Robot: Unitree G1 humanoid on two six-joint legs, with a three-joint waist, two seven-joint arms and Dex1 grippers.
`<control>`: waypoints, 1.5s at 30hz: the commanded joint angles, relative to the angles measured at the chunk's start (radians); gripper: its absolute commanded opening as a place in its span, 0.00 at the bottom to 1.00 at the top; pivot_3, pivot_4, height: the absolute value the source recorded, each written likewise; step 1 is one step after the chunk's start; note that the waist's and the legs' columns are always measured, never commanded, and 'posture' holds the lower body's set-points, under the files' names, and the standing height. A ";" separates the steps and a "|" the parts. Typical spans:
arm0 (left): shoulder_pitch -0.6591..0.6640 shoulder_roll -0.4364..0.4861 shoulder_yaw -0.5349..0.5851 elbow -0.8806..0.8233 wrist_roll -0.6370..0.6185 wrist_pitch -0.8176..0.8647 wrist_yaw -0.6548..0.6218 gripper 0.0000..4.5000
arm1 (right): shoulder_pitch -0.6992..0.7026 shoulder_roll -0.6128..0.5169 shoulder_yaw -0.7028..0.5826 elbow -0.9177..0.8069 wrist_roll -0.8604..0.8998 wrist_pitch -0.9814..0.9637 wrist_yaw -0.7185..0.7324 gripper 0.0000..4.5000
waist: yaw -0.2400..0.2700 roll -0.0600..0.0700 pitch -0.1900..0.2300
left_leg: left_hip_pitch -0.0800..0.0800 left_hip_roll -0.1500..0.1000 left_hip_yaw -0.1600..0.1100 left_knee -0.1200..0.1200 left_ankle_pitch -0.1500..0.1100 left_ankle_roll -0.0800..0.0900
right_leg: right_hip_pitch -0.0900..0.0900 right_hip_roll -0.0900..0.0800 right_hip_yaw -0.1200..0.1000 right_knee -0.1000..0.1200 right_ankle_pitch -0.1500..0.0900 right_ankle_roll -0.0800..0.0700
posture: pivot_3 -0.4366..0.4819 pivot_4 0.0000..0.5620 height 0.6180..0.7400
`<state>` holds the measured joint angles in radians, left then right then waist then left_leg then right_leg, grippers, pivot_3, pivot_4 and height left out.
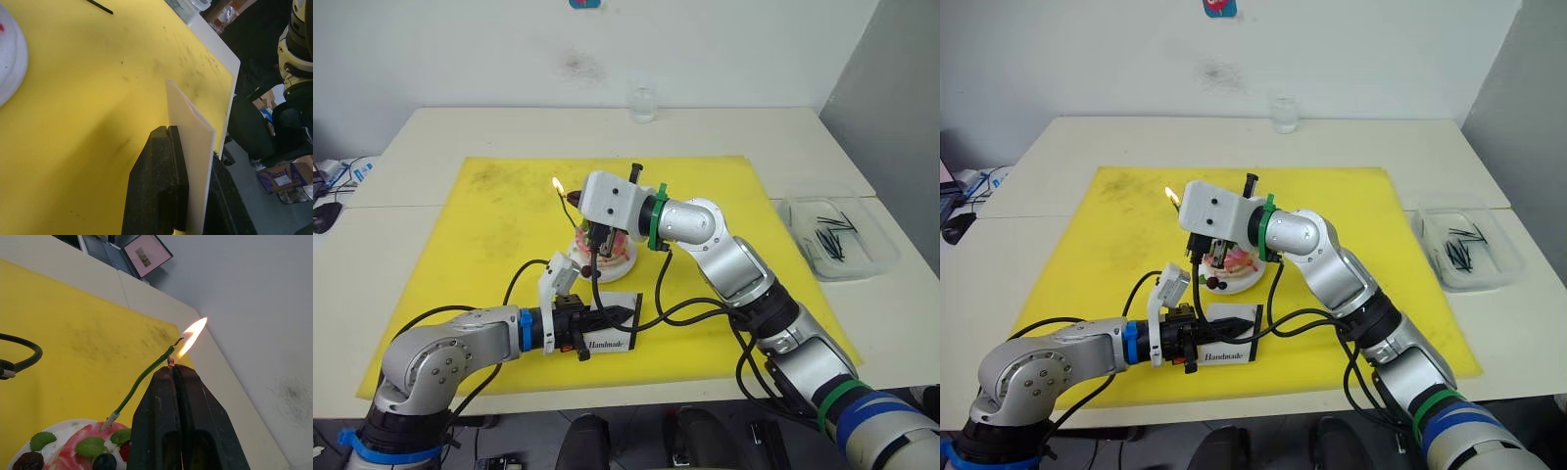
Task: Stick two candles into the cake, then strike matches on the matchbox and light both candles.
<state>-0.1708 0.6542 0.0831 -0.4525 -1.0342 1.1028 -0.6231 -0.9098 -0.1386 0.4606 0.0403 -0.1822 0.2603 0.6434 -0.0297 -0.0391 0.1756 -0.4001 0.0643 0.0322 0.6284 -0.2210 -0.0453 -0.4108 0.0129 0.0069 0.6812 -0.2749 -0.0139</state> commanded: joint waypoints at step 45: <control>0.030 -0.086 -0.020 -0.047 -0.013 -0.027 0.039 0.00 | 0.327 -0.442 -0.875 0.013 0.268 0.521 -0.372 0.46 | -0.001 0.003 0.002 | 0.000 -0.002 0.004 -0.001 0.000 0.000 | -0.001 0.002 0.006 -0.001 0.000 0.001 | 0.48 0.27 1.00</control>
<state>-0.1472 0.5670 0.0437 -0.4652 -1.0344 1.0907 -0.5802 -0.5637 -0.5655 -0.3839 0.0977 0.0722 0.8088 0.2858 -0.0309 -0.0362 0.1772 -0.4000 0.0620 0.0355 0.6278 -0.2211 -0.0449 -0.4115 0.0147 0.0123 0.6800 -0.2752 -0.0132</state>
